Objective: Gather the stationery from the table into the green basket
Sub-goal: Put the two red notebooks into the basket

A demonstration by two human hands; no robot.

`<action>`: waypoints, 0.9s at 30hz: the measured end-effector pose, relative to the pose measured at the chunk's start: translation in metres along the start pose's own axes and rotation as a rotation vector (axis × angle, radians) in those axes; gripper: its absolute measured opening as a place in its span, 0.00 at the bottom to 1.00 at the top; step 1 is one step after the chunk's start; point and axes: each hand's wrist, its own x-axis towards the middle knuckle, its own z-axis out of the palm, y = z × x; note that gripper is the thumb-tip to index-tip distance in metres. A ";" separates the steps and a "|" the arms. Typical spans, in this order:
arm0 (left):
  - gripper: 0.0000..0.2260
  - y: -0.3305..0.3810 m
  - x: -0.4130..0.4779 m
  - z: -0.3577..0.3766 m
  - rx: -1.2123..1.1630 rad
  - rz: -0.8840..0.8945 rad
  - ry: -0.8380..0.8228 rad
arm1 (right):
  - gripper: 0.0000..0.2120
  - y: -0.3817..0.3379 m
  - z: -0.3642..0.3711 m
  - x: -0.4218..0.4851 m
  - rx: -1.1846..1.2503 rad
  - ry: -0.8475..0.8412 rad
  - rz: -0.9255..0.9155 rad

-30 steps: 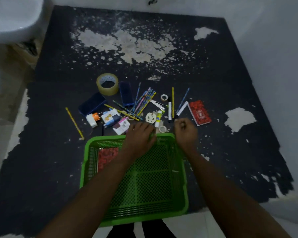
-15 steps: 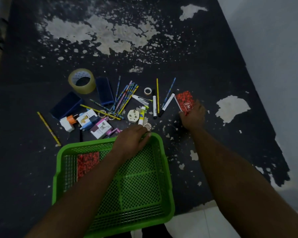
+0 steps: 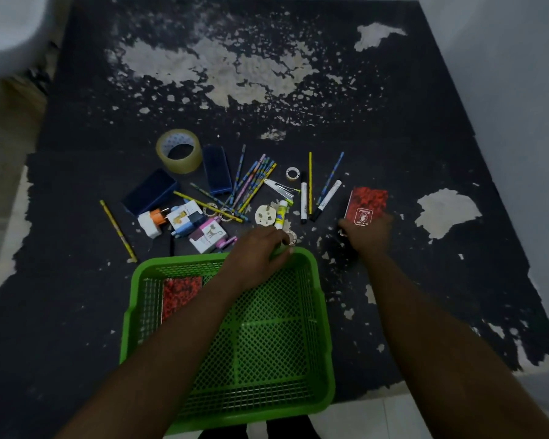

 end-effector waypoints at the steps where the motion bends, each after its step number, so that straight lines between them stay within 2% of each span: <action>1: 0.10 -0.003 -0.002 -0.005 -0.034 -0.012 0.029 | 0.44 -0.008 -0.001 -0.012 0.077 0.018 -0.065; 4: 0.09 -0.011 -0.008 -0.025 -0.149 -0.092 0.172 | 0.37 -0.039 -0.005 -0.055 0.215 -0.033 -0.249; 8: 0.09 -0.025 -0.026 -0.059 -0.288 -0.184 0.278 | 0.37 -0.068 0.003 -0.114 0.324 -0.314 -0.313; 10: 0.10 -0.041 -0.042 -0.072 -0.227 -0.211 0.311 | 0.35 -0.076 0.010 -0.144 0.362 -0.482 -0.283; 11: 0.10 -0.050 -0.056 -0.079 -0.190 -0.234 0.337 | 0.31 -0.075 0.018 -0.160 0.368 -0.564 -0.258; 14: 0.07 -0.077 -0.097 -0.096 -0.104 -0.383 0.394 | 0.11 -0.063 0.046 -0.209 0.449 -0.762 -0.096; 16: 0.06 -0.089 -0.122 -0.099 -0.036 -0.480 0.404 | 0.08 -0.046 0.070 -0.236 0.499 -0.834 0.045; 18: 0.07 -0.099 -0.141 -0.096 -0.045 -0.529 0.411 | 0.09 -0.031 0.092 -0.257 0.428 -0.864 0.081; 22: 0.16 -0.111 -0.150 -0.079 -0.223 -0.590 0.351 | 0.12 -0.012 0.130 -0.276 0.177 -0.880 0.004; 25: 0.16 -0.107 -0.147 -0.068 -0.307 -0.524 0.394 | 0.17 0.008 0.162 -0.272 0.022 -0.785 -0.128; 27: 0.15 -0.106 -0.148 -0.063 -0.312 -0.498 0.422 | 0.11 -0.005 0.163 -0.278 0.011 -0.710 -0.189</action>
